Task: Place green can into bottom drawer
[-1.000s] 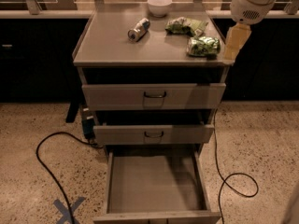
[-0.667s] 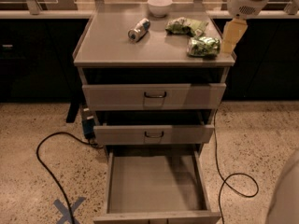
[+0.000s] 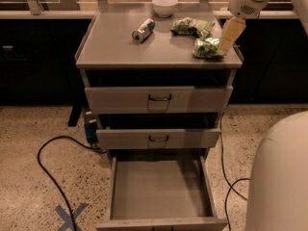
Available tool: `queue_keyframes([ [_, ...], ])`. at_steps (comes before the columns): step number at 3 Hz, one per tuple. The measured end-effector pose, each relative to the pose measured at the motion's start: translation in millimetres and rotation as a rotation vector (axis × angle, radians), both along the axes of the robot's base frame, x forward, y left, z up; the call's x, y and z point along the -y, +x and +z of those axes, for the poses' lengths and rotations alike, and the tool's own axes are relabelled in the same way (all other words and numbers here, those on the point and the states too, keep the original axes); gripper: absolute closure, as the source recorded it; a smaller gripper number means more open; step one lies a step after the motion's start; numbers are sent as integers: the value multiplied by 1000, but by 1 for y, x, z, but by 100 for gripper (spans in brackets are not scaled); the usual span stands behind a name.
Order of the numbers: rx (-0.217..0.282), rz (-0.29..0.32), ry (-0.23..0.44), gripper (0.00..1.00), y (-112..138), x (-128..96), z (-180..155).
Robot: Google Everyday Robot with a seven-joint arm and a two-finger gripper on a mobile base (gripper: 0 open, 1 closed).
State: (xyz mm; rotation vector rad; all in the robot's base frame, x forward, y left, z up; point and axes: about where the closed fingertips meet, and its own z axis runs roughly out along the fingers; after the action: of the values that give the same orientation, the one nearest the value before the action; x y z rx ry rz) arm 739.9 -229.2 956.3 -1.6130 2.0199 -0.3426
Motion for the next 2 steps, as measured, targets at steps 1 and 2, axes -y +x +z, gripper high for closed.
queue_keyframes([
  [1, -32, 10, 85, 0, 13, -9, -17],
  [2, -74, -2, 130, 0, 23, -15, -31],
])
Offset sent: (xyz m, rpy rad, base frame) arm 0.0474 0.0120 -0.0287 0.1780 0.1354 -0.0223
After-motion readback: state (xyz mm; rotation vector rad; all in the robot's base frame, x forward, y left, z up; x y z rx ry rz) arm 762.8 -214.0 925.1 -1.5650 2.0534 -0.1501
